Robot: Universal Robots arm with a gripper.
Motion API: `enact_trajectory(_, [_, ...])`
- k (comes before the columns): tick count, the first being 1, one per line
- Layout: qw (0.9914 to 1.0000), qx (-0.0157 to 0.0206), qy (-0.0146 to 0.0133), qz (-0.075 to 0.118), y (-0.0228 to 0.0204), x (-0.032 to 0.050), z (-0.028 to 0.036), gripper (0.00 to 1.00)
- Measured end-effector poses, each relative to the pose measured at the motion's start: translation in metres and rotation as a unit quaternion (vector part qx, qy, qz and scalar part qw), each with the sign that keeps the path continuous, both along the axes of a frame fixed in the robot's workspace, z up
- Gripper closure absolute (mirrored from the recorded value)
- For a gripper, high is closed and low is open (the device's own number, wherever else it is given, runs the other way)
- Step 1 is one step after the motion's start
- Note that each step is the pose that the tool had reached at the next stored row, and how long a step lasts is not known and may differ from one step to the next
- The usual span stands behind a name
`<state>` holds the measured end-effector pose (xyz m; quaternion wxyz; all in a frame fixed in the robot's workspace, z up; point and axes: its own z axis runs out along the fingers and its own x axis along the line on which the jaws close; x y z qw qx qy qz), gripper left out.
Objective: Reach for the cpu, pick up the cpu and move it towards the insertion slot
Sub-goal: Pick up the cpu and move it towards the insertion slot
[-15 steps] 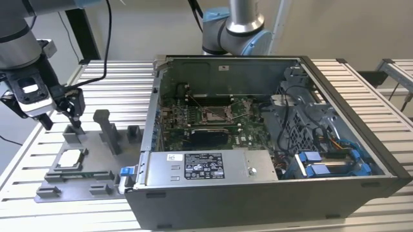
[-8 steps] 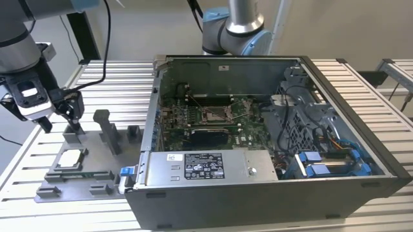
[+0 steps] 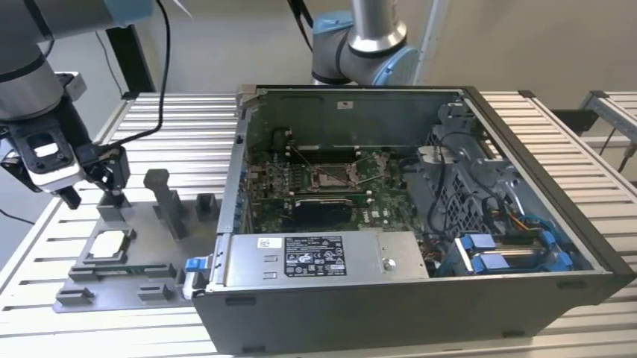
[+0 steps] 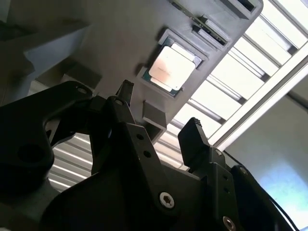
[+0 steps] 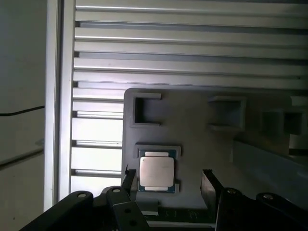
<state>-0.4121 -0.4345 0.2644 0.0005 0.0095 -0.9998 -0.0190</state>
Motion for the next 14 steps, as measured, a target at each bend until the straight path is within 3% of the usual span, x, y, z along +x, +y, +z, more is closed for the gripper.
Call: enact_trajectory(14, [1.00000,0.0000,0.0000,0.000,-0.0001,-0.0024,-0.0162,0.00])
